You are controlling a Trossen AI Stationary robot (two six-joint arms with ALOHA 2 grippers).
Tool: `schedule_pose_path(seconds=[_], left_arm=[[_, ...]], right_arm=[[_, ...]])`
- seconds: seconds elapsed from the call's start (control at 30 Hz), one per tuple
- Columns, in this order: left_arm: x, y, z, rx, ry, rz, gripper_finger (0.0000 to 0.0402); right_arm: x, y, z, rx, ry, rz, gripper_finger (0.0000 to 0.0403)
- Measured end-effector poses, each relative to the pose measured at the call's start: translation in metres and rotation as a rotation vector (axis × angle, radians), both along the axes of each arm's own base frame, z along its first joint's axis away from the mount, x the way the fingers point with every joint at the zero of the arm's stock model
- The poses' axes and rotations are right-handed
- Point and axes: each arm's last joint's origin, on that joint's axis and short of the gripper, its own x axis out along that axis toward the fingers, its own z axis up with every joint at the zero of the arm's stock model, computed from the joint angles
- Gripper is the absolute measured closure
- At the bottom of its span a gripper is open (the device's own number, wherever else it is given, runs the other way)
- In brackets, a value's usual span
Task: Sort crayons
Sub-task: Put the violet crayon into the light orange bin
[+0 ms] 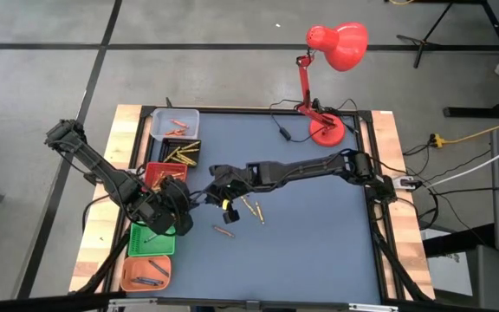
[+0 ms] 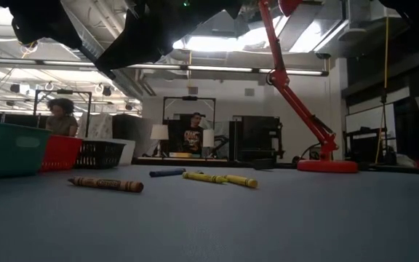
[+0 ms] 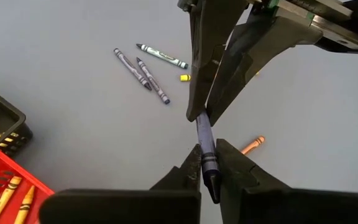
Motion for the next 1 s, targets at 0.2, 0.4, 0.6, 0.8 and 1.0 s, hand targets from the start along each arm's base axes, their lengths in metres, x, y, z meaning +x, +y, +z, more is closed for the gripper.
schedule_pose_path(seconds=[0.2, 0.4, 0.6, 0.8, 1.0], left_arm=[[0.000, 0.000, 0.000, 0.000, -0.001, 0.000, 0.0391], [0.000, -0.001, 0.000, -0.027, 0.016, -0.019, 0.0391], [-0.003, -0.008, -0.004, -0.227, 0.160, -0.164, 0.0391], [-0.014, -0.024, -0.005, -0.548, 0.362, -0.286, 0.0391], [-0.031, -0.043, -0.004, -0.777, 0.515, -0.172, 0.0391]], right_arm=[[0.000, 0.000, 0.000, 0.002, 0.002, -0.001, 0.0369], [-0.001, 0.000, 0.000, 0.022, 0.018, -0.018, 0.0290], [-0.007, 0.000, -0.007, 0.012, 0.115, -0.019, 0.0243], [-0.020, -0.002, -0.018, -0.005, 0.290, -0.023, 0.0235], [-0.028, -0.002, -0.024, -0.016, 0.388, -0.024, 0.0235]])
